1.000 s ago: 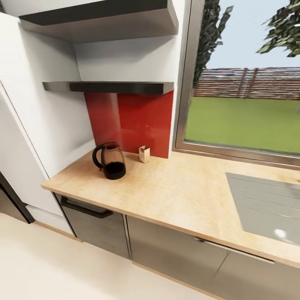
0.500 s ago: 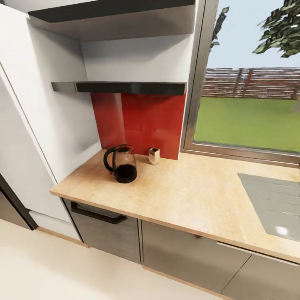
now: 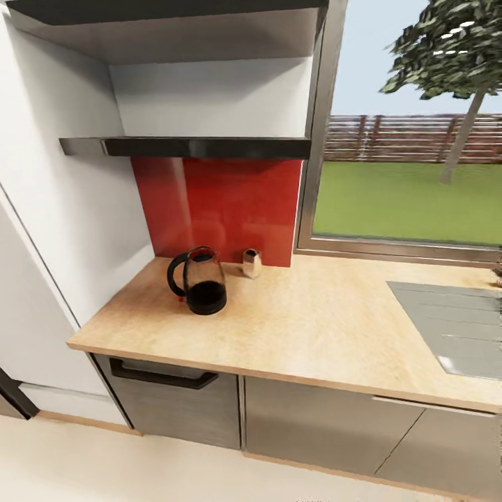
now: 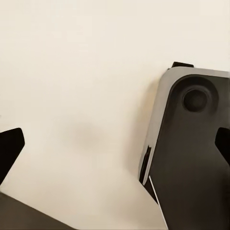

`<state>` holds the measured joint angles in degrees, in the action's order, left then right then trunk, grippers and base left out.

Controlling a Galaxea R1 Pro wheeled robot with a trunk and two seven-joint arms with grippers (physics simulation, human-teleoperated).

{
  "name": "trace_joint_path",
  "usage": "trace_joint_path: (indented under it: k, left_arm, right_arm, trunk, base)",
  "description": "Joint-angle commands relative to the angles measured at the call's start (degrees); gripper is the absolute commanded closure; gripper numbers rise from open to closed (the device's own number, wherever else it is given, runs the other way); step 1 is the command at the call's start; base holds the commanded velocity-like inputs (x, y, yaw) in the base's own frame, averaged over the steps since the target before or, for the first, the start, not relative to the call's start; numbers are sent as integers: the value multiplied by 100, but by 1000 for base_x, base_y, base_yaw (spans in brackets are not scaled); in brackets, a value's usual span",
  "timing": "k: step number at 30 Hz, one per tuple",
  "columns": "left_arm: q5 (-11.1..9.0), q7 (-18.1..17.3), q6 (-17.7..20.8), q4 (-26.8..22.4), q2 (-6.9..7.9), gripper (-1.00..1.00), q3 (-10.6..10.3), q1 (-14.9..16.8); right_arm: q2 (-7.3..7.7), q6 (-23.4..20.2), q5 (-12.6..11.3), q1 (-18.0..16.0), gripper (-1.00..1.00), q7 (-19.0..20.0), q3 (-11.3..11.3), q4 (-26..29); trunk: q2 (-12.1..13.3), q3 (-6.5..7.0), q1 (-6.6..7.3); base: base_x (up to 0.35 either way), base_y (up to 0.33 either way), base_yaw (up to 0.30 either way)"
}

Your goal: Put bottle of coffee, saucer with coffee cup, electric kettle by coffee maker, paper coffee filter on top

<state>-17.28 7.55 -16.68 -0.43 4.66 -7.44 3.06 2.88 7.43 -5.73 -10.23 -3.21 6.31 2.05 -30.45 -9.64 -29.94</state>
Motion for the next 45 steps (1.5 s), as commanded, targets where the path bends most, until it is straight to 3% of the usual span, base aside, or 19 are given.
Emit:
trace_joint_path:
  k: [1,11,32,38,41,43,45]
  left_arm:
    - [-37,14,-11,-1,0,-100,-52,2]
    - [-14,14,-3,-1,6,-100,-56,2]
    - [24,25,3,-39,-17,-100,-99,17]
    - [515,13,-17,-464,43,-100,-163,62]
    - [815,-60,-32,-1085,90,-100,-173,68]
    - [971,-281,-35,-1582,159,-100,-180,65]
    - [1093,-740,-35,-1993,305,-100,-172,68]
  right_arm:
    - [-1,21,-59,-6,-100,-13,51,-8]
    - [-13,16,-55,-6,-100,-3,55,-4]
    - [4,21,-71,-6,-100,20,37,6]
    - [6,21,-70,-6,-100,19,37,-2]
    - [3,21,-70,-6,-100,16,37,4]
    - [3,21,-69,-6,-100,14,37,5]
    - [2,21,-68,-6,-100,14,37,6]
  trunk:
    - [-9,-10,-2]
    - [-9,-2,-2]
    - [-9,7,-2]
    - [-9,40,-2]
    - [-9,56,-2]
    - [-9,68,-2]
    - [-9,79,-2]
  base:
    - [3,338,-262]
    - [0,338,-229]
    - [-10,313,-20]
    - [-17,12,-225]
    - [-2,2,-233]
    - [-1,1,-233]
    - [0,0,-234]
